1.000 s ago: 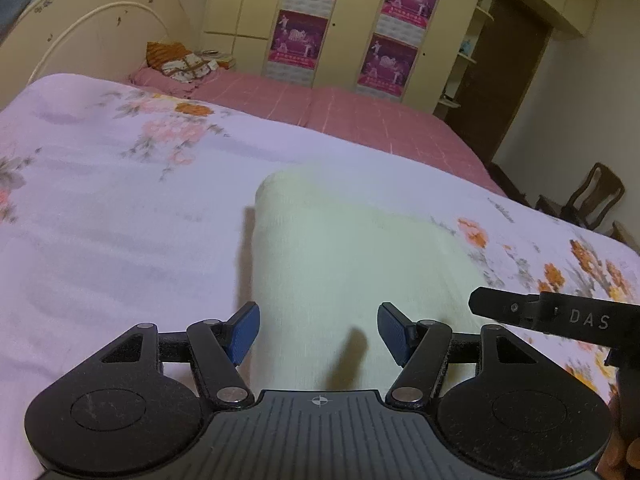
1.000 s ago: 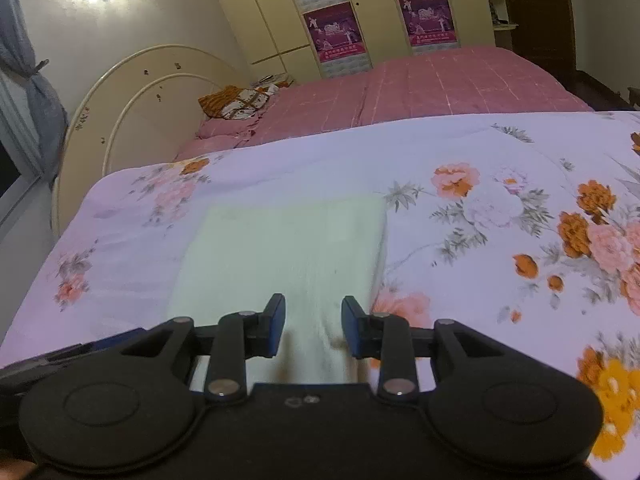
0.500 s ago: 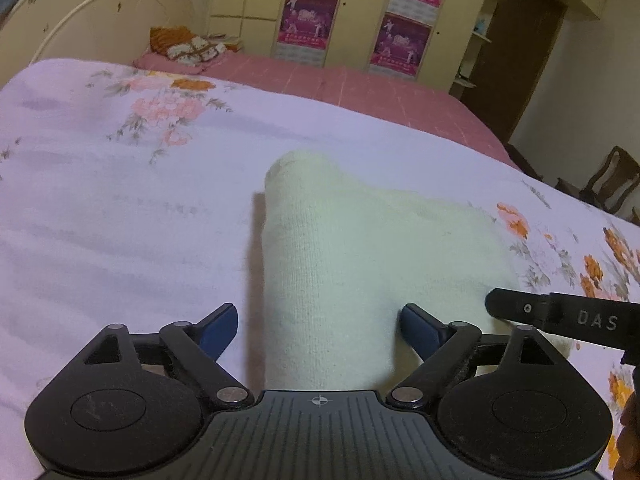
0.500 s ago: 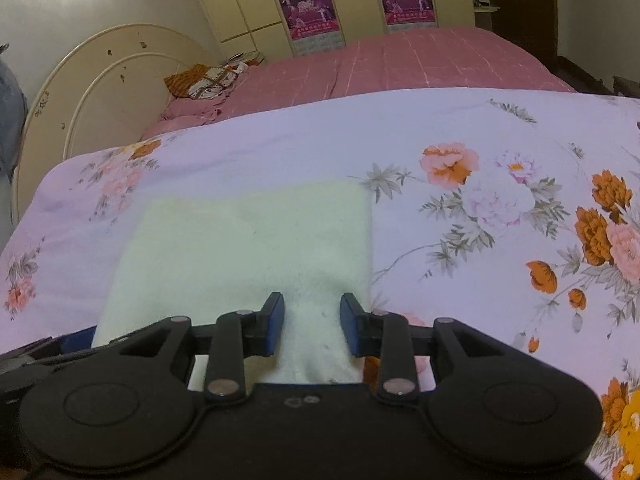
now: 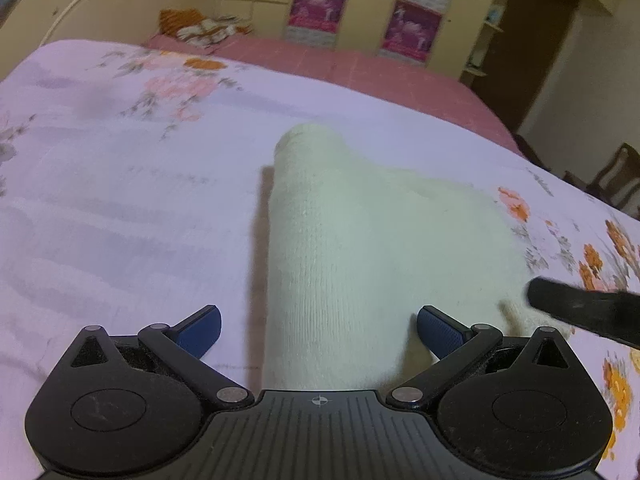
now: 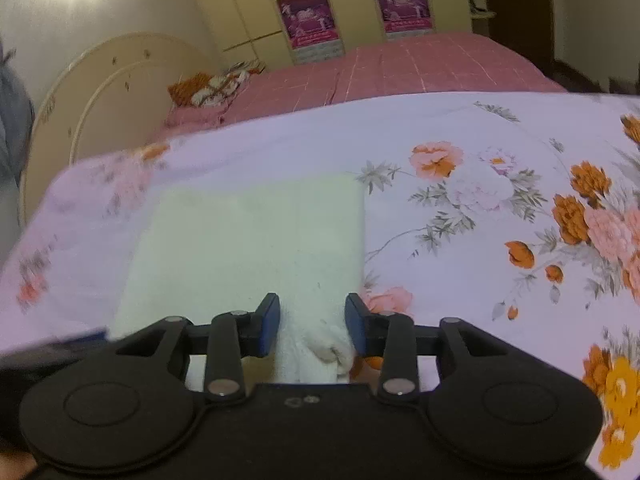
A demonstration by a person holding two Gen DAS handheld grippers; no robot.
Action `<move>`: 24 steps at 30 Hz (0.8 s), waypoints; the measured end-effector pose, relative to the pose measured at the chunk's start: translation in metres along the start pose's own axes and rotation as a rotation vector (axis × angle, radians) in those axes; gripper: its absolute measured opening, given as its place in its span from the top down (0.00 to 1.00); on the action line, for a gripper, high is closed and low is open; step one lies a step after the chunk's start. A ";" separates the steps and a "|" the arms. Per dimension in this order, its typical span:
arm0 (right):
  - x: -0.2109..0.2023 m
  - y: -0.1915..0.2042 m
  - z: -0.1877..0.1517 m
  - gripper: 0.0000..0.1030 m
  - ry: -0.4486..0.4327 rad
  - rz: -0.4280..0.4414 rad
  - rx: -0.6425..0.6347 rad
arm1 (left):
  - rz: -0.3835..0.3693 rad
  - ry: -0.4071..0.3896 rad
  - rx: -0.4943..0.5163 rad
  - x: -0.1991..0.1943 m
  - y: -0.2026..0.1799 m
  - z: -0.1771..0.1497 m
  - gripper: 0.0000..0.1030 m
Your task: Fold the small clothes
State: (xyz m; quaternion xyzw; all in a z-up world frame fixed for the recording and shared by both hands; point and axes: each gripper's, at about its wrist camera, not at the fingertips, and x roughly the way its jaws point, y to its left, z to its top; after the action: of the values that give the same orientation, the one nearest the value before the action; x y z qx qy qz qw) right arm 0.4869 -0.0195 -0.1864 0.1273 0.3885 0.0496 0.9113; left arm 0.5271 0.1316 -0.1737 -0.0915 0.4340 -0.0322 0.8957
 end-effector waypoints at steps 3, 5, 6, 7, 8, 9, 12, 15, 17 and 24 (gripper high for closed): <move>-0.018 0.000 -0.001 0.56 -0.034 0.027 -0.005 | 0.048 -0.002 -0.037 -0.005 -0.003 -0.003 0.00; -0.014 0.000 -0.010 0.56 0.017 -0.014 -0.036 | 0.084 -0.022 -0.024 -0.009 -0.009 -0.007 0.00; -0.009 -0.002 -0.016 0.55 0.047 -0.023 -0.040 | 0.099 -0.035 -0.010 -0.011 -0.013 -0.010 0.00; -0.007 -0.005 -0.021 0.55 0.067 -0.026 -0.031 | 0.115 -0.048 -0.001 -0.014 -0.016 -0.013 0.00; -0.008 -0.009 -0.026 0.55 0.075 -0.020 -0.008 | 0.130 -0.061 0.009 -0.017 -0.019 -0.016 0.00; -0.011 -0.013 -0.028 0.53 0.073 -0.012 0.013 | 0.134 -0.073 0.020 -0.019 -0.022 -0.019 0.00; -0.023 -0.017 -0.037 0.47 0.065 0.009 0.037 | 0.164 -0.077 0.046 -0.026 -0.029 -0.027 0.00; -0.029 -0.013 -0.050 0.43 0.085 -0.009 -0.014 | 0.206 -0.070 0.108 -0.033 -0.038 -0.034 0.00; -0.025 -0.014 -0.058 0.42 0.130 -0.046 -0.044 | 0.229 -0.055 0.162 -0.038 -0.043 -0.040 0.00; -0.051 -0.017 -0.069 0.32 0.113 -0.029 -0.057 | 0.248 -0.070 0.236 -0.083 -0.056 -0.064 0.00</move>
State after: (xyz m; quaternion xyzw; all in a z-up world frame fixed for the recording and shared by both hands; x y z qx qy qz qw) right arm 0.4012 -0.0325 -0.2016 0.0926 0.4396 0.0547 0.8917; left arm 0.4268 0.0797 -0.1376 0.0675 0.4038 0.0311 0.9118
